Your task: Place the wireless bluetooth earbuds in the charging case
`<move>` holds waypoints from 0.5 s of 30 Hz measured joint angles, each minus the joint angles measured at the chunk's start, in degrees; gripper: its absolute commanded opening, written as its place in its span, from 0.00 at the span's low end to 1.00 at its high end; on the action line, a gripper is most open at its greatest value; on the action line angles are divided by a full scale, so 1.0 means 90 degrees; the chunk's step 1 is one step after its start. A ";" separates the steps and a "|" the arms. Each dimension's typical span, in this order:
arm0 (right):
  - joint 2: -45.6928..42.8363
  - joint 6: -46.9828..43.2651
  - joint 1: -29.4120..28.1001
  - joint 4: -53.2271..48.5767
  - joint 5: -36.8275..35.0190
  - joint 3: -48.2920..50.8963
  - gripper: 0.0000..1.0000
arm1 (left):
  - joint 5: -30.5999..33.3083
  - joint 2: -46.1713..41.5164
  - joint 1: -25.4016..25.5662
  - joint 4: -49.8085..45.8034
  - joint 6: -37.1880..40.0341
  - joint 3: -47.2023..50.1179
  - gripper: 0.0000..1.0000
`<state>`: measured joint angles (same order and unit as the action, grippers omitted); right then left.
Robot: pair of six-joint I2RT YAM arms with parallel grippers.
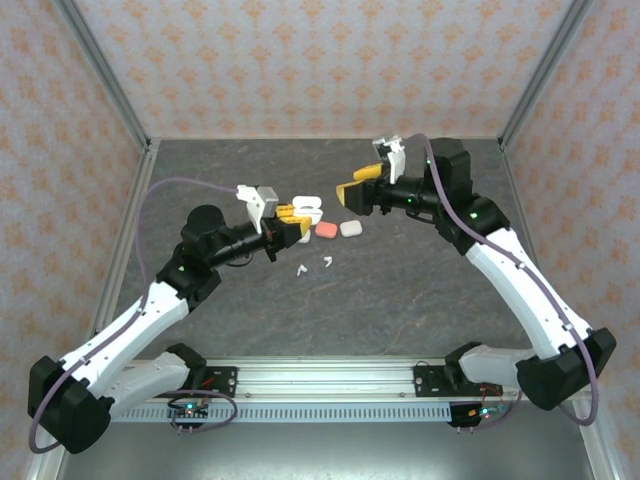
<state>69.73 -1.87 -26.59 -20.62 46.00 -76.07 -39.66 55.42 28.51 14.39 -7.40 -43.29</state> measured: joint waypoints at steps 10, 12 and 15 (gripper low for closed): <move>0.0639 0.0617 -0.0304 -0.0908 -0.0840 0.0299 0.65 | 0.0282 -0.0831 0.0000 -0.0789 0.0236 0.0085 0.03; 0.0950 0.0699 -0.0561 -0.1090 -0.1086 0.0299 0.63 | 0.0304 -0.0974 0.0000 -0.0984 0.0340 0.0085 0.02; 0.1557 0.0828 -0.1005 -0.1282 -0.1365 0.0299 0.59 | 0.0299 -0.1090 0.0000 -0.1294 0.0493 0.0070 0.02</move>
<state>83.74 5.58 -35.64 -32.16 33.71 -73.38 -36.97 45.60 28.51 2.74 -2.96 -42.65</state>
